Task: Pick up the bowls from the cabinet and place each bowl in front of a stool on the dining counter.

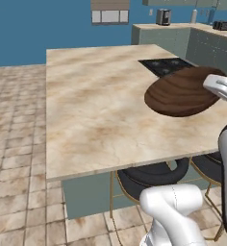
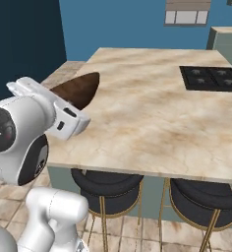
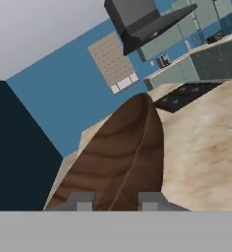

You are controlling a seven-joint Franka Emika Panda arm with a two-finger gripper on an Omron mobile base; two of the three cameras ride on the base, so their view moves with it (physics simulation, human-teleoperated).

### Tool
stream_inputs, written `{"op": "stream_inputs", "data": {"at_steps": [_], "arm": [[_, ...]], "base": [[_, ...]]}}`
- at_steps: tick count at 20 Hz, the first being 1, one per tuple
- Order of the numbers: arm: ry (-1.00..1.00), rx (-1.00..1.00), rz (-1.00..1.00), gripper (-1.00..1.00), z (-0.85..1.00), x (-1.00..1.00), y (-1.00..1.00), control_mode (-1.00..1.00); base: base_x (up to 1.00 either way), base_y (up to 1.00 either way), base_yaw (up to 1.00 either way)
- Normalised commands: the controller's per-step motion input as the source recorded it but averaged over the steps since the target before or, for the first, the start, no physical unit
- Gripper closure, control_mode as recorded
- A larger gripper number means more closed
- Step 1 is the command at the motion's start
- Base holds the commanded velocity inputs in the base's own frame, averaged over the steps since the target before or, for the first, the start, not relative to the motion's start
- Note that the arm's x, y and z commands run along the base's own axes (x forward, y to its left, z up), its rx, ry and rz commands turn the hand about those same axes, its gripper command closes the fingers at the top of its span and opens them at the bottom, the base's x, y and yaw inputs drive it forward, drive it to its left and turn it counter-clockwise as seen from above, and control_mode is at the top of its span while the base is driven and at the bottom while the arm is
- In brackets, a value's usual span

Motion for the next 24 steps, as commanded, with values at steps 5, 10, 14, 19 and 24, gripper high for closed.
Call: {"op": "stream_inputs", "data": {"at_steps": [5,10,14,19,24], "arm": [[0.16,0.0,0.06,1.0,-0.29,0.24,-0.23,-1.0],[0.04,0.0,0.11,1.0,-0.33,0.28,-0.1,-1.0],[0.0,0.05,0.11,1.0,-0.33,0.22,-0.09,-1.0],[0.0,0.11,0.08,1.0,-0.31,0.25,-0.04,-1.0],[0.0,0.2,0.05,1.0,-0.3,0.43,-0.11,-1.0]], "base": [[0.0,0.0,0.0],[0.0,0.0,0.0],[0.0,0.0,0.0],[0.0,0.0,0.0],[0.0,0.0,0.0]]}}
